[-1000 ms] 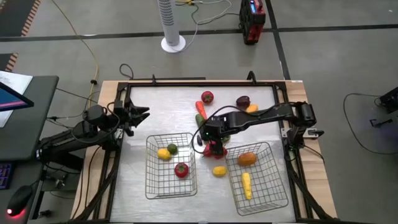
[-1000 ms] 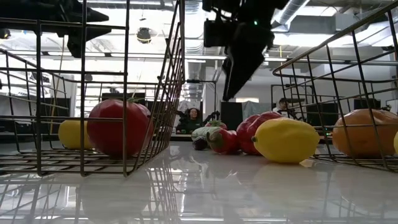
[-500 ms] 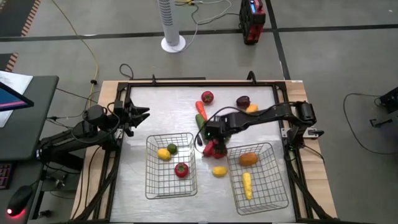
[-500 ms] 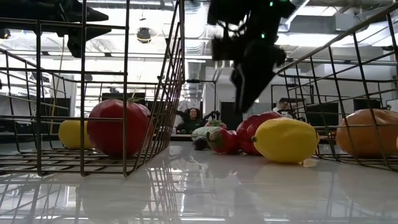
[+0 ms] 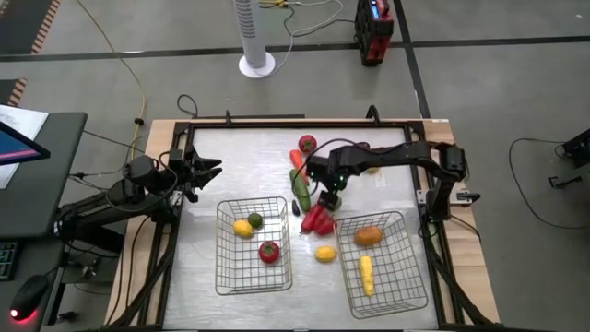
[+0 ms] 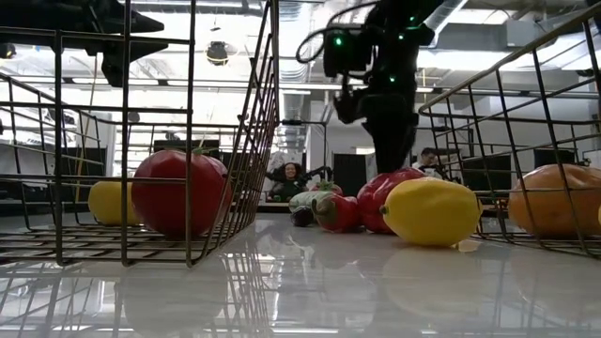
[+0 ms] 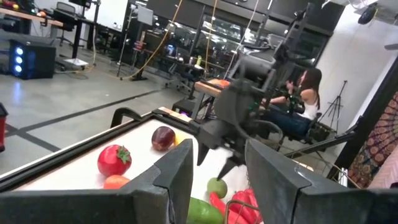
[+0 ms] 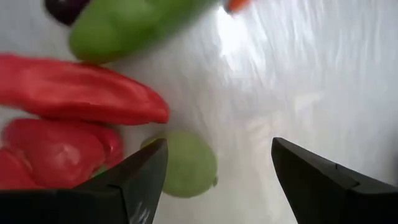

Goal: Sort produce into baskets
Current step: Put the green lime into the left wire basket

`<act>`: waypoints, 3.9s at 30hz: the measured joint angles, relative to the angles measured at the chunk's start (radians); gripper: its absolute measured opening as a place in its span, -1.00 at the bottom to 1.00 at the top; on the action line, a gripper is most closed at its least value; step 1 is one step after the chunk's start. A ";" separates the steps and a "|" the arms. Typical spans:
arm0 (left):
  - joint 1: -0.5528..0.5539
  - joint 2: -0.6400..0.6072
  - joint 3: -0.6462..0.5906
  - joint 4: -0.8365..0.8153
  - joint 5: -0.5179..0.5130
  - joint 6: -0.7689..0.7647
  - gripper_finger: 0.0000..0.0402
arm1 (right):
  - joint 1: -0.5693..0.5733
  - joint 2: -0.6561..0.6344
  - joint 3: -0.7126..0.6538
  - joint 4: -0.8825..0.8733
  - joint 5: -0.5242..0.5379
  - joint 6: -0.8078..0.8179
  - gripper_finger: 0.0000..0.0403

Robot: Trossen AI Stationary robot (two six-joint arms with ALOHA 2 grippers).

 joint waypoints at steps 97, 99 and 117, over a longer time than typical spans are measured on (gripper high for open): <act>0.000 0.000 0.000 -0.059 0.001 0.011 -0.34 | -0.017 0.194 0.032 -0.384 0.111 -0.119 0.79; 0.000 0.000 0.000 -0.060 0.009 -0.002 -0.34 | -0.017 0.194 0.004 -0.378 0.112 -0.106 0.81; 0.000 0.000 0.000 -0.059 -0.019 -0.001 -0.34 | -0.029 0.192 -0.082 -0.232 0.135 -0.131 0.63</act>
